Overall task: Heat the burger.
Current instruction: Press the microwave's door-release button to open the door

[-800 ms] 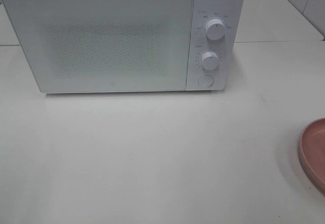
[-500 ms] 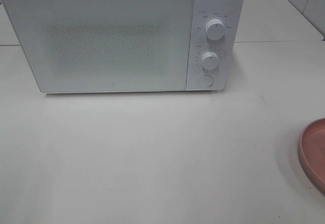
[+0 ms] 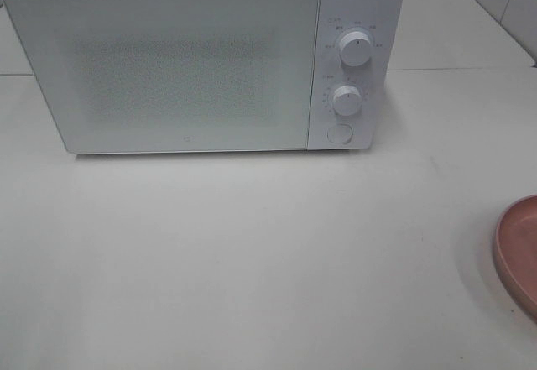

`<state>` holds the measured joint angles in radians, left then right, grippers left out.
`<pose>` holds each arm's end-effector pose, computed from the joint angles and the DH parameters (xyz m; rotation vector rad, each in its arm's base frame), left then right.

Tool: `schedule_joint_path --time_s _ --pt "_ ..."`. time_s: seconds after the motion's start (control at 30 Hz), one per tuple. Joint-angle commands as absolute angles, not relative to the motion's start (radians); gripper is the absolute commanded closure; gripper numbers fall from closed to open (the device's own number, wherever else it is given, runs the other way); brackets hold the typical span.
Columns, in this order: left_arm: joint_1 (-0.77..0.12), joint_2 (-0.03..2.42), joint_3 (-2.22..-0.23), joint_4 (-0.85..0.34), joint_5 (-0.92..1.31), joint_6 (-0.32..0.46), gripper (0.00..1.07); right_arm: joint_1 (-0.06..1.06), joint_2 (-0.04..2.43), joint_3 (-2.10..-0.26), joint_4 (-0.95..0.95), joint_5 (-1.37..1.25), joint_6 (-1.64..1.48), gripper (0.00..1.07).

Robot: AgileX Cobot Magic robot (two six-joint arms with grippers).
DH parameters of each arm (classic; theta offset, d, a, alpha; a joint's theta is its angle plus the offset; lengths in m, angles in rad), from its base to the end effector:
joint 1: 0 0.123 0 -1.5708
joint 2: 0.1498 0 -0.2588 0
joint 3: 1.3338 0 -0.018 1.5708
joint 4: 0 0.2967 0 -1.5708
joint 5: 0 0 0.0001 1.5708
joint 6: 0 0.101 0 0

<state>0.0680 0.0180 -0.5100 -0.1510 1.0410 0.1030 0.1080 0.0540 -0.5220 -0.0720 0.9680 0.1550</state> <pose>0.0738 -0.0081 0.2994 0.0399 2.0238 -0.0723 0.0817 0.0028 0.3066 0.0446 1.9821 0.0854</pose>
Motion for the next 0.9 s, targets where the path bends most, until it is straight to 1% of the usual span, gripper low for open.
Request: schedule_joint_path --time_s 0.03,0.9 --pt "0.069 0.019 -0.504 -0.152 1.039 0.103 0.09 0.106 0.108 -0.532 -0.067 0.922 0.143 0.34" --pt "0.069 0.019 -0.504 -0.152 1.039 0.103 0.09 0.106 0.328 -0.527 -0.067 0.63 0.143 0.34"
